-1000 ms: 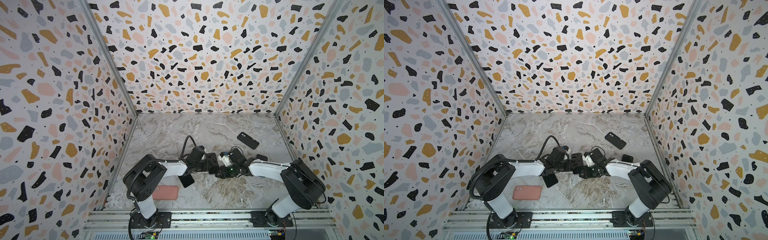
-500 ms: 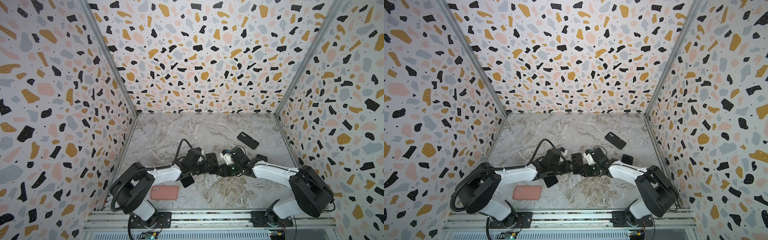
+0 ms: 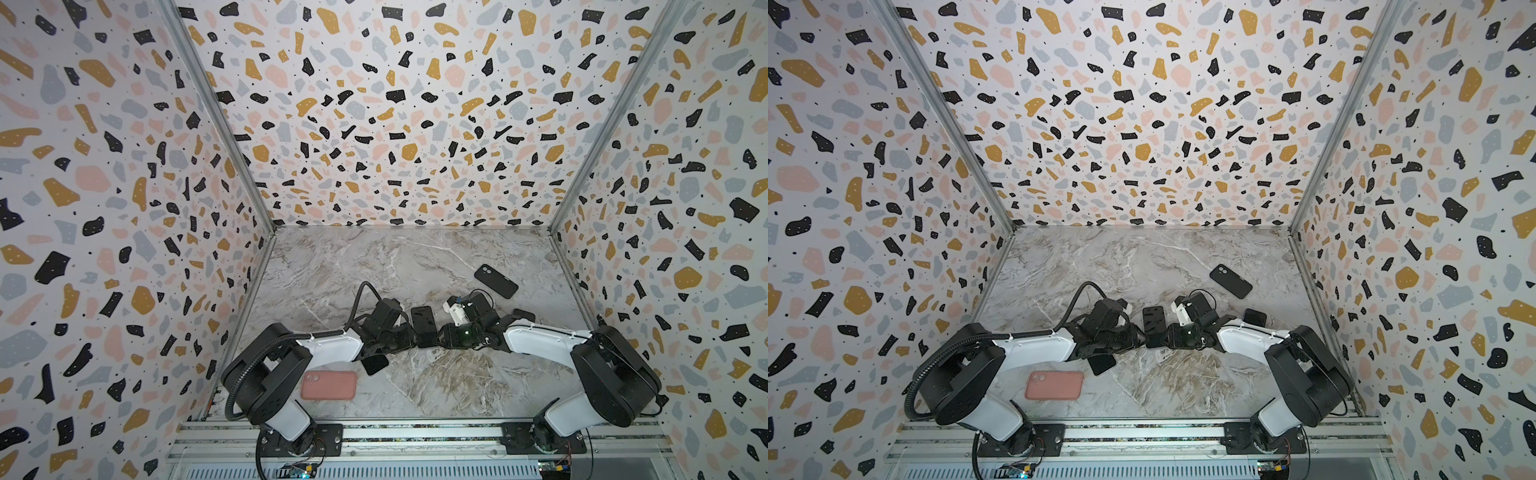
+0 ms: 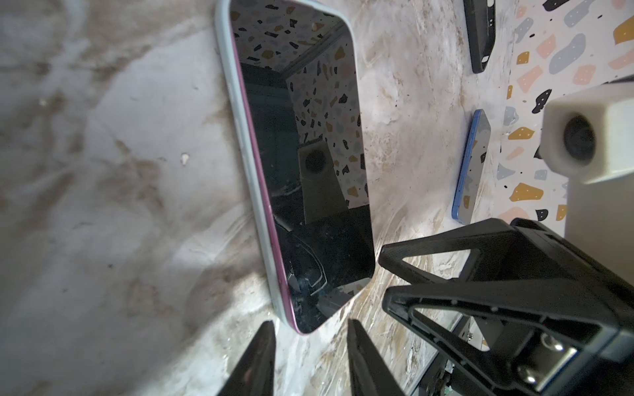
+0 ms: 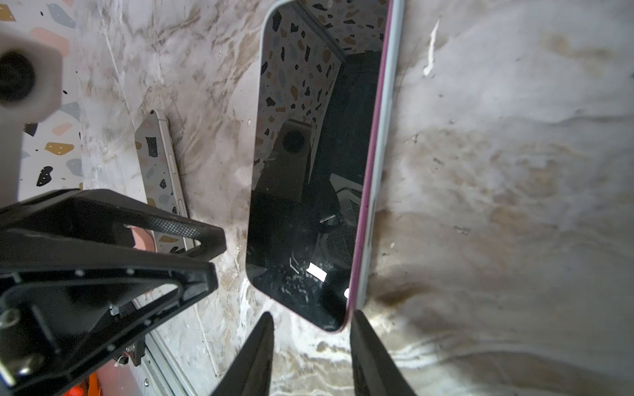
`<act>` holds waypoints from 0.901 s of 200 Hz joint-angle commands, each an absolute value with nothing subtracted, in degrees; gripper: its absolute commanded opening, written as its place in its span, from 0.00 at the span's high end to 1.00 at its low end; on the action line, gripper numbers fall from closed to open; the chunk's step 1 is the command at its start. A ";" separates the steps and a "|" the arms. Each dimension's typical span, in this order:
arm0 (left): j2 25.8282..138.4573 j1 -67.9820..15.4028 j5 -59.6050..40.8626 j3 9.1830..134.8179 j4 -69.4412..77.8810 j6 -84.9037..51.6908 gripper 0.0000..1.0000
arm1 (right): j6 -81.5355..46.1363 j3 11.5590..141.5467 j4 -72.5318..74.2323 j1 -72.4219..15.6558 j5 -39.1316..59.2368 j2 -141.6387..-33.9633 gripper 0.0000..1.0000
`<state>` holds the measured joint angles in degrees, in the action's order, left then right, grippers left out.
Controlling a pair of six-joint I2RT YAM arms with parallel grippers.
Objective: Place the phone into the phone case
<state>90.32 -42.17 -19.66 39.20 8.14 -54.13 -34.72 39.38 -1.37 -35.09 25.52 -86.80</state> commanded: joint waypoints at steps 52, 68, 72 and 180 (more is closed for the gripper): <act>91.79 -42.36 -20.39 40.30 9.37 -54.23 0.80 | -35.07 40.78 -0.62 -35.04 26.11 -87.89 0.61; 92.57 -42.36 -20.76 40.45 9.71 -54.19 0.81 | -34.98 40.87 -0.58 -35.02 26.19 -88.17 0.61; 92.75 -42.36 -20.90 40.44 9.96 -54.23 0.81 | -34.90 40.87 -0.60 -35.00 26.19 -88.26 0.61; 95.35 -42.88 -21.88 43.68 8.52 -52.35 0.85 | -34.80 40.78 0.43 -35.04 27.18 -89.46 0.61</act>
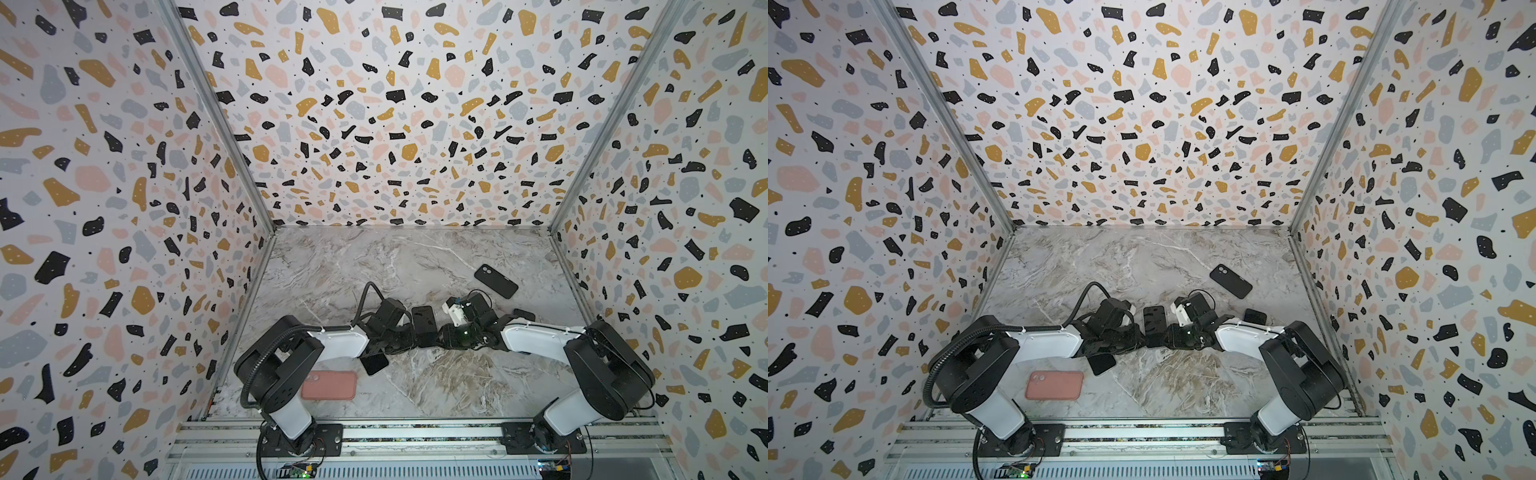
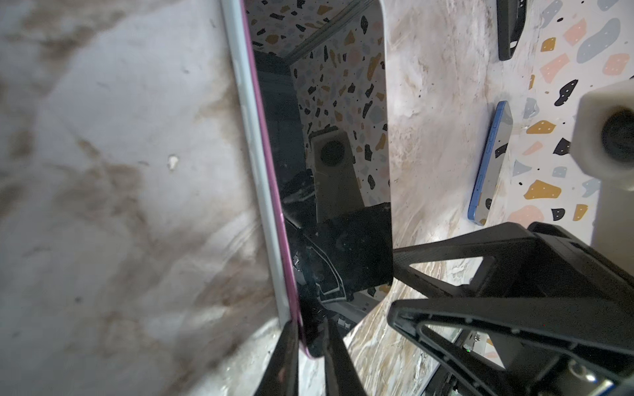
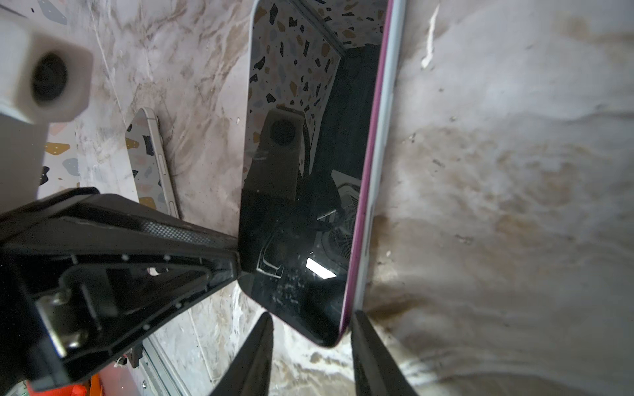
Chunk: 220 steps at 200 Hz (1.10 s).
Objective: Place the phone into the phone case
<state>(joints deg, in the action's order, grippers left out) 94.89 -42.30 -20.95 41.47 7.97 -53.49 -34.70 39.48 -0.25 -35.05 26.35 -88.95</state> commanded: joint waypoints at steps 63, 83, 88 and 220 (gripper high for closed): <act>96.67 -43.10 -21.96 44.12 8.61 -52.01 0.89 | -35.15 40.56 1.77 -35.13 28.42 -90.89 0.61; 97.15 -43.21 -21.94 44.20 8.69 -51.91 0.91 | -35.40 40.39 2.23 -35.39 28.57 -91.38 0.61; 97.36 -43.24 -21.94 44.13 8.74 -51.94 0.91 | -35.42 40.42 2.28 -35.51 28.65 -91.49 0.61; 95.52 -42.88 -18.80 44.37 3.81 -48.28 0.96 | -36.23 40.43 2.18 -37.58 27.63 -91.23 0.63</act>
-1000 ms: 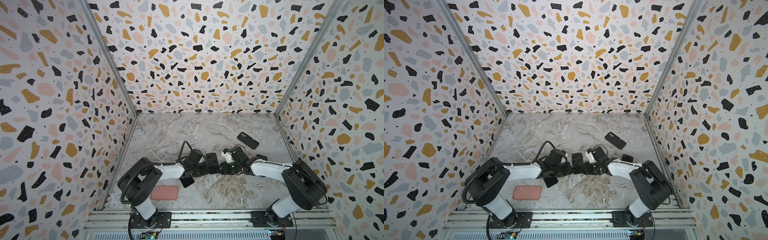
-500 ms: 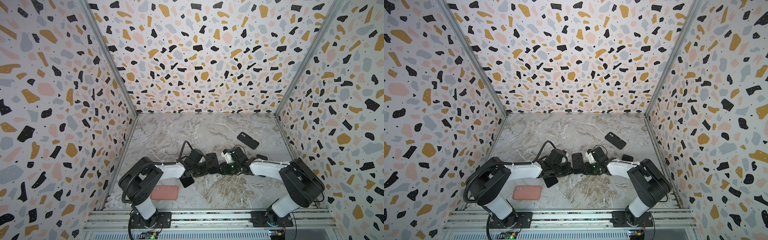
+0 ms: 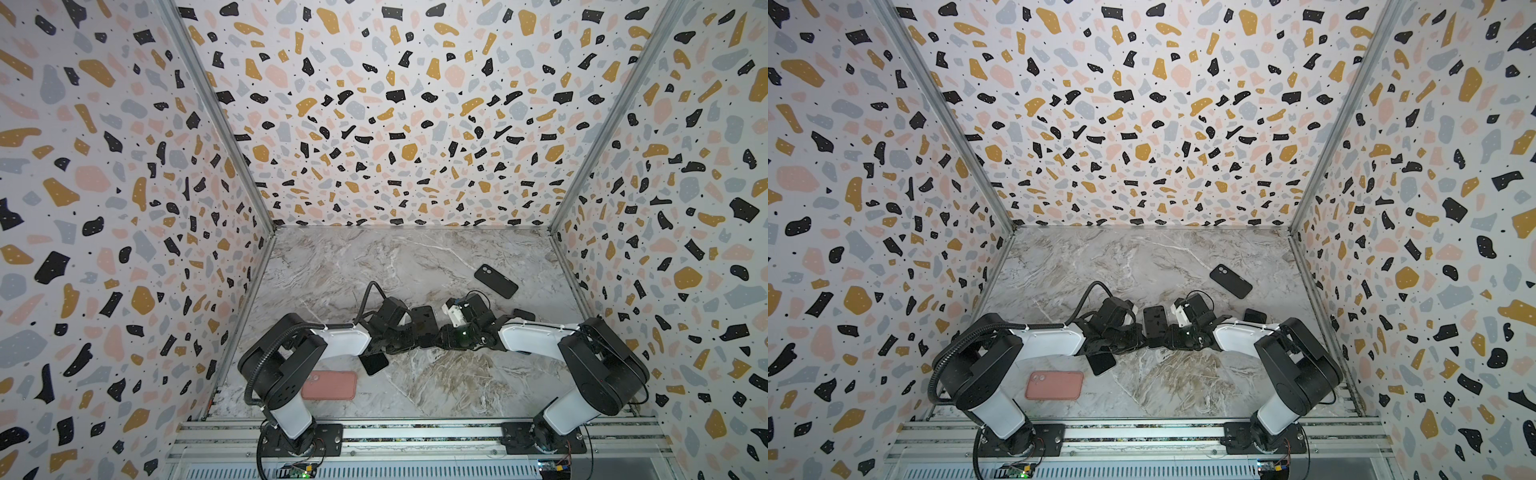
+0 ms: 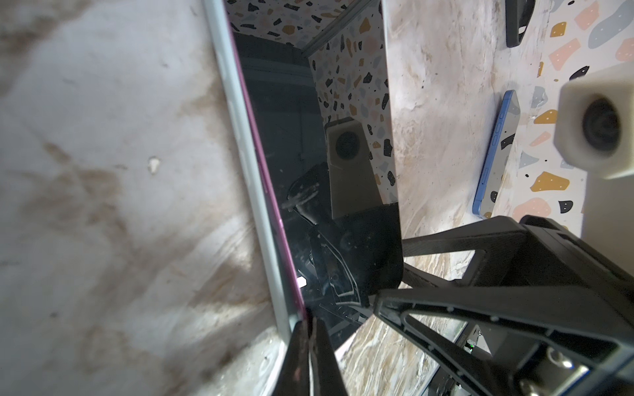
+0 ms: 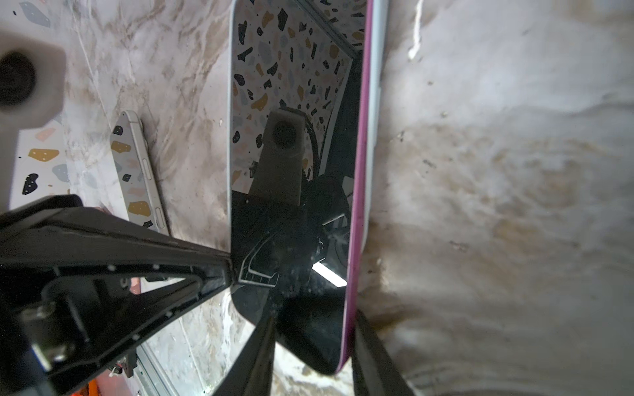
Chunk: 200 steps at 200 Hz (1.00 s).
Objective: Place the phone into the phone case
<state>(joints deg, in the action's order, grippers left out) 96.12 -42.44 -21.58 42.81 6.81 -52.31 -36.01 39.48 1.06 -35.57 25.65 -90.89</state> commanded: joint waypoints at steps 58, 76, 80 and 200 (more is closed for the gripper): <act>92.05 -42.91 -16.80 46.15 -1.15 -41.38 0.60 | -36.21 40.78 2.11 -38.07 27.23 -91.21 0.63; 92.35 -43.07 -17.83 45.90 -0.59 -39.40 0.54 | -36.21 40.89 1.89 -38.22 27.15 -90.99 0.63; 92.32 -43.07 -17.84 45.80 -0.61 -38.85 0.53 | -36.21 40.87 1.88 -38.30 27.16 -90.97 0.63; 89.58 -43.24 -16.13 44.18 -7.37 -17.56 0.42 | -35.70 41.77 0.91 -38.23 26.63 -90.62 0.62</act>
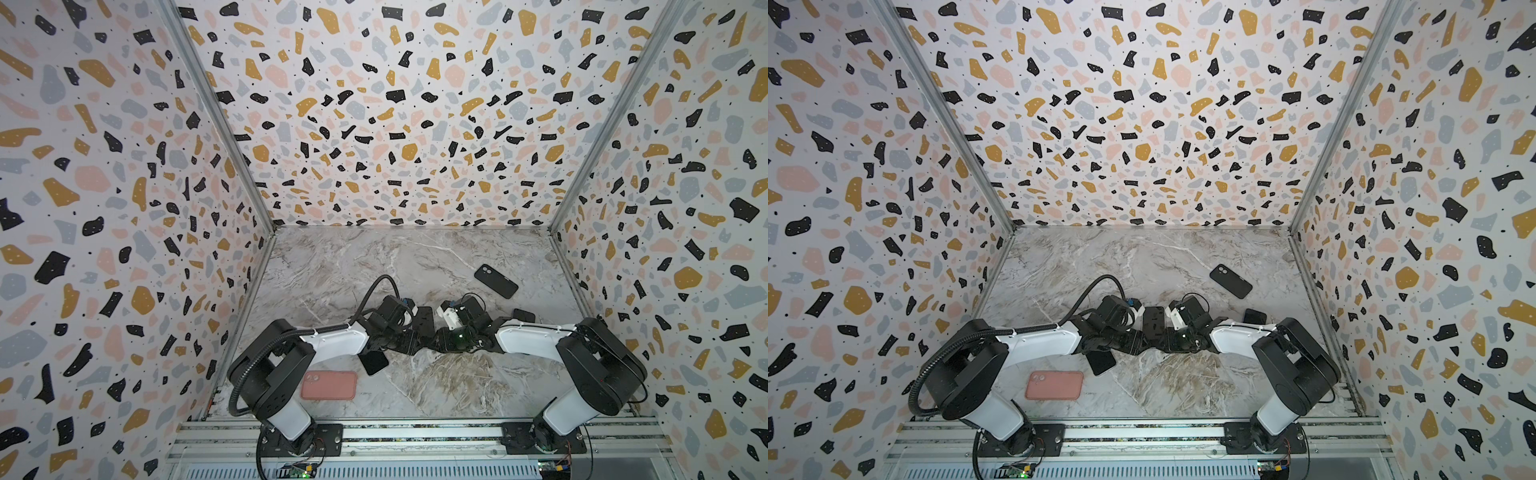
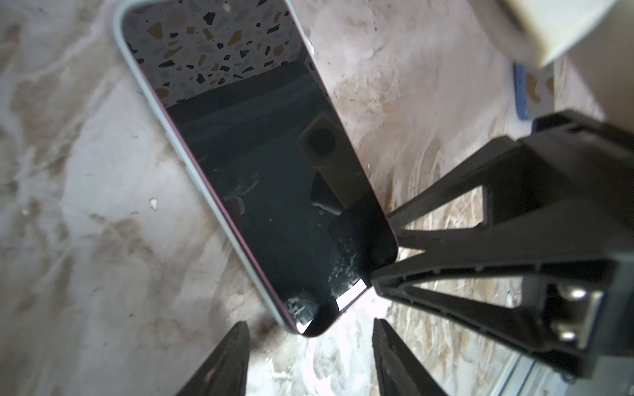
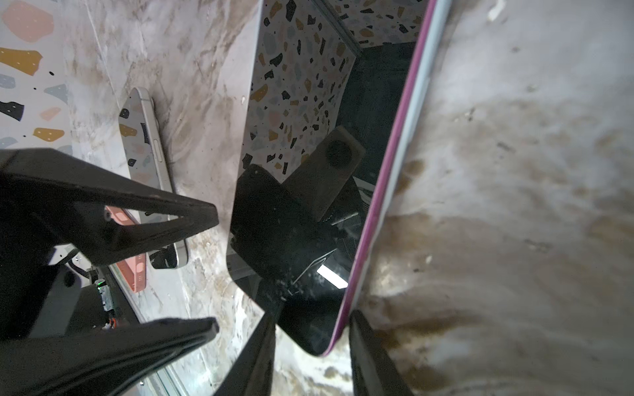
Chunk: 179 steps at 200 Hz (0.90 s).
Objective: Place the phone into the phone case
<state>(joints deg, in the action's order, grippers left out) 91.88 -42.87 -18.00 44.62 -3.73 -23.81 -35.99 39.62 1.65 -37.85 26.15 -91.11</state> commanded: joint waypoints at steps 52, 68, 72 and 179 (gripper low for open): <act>90.28 -43.99 -10.48 45.41 -8.53 -12.20 0.42 | -35.25 41.88 1.23 -37.81 27.43 -90.93 0.61; 91.09 -44.79 -9.72 45.85 -8.05 -11.11 0.42 | -35.07 41.75 1.19 -37.63 27.62 -90.66 0.61; 91.24 -45.10 -9.47 45.92 -8.02 -10.87 0.42 | -35.02 41.79 1.15 -37.55 27.76 -90.62 0.61; 93.68 -47.32 -3.57 46.50 -2.91 -8.01 0.46 | -34.54 42.23 0.84 -36.74 28.88 -90.17 0.60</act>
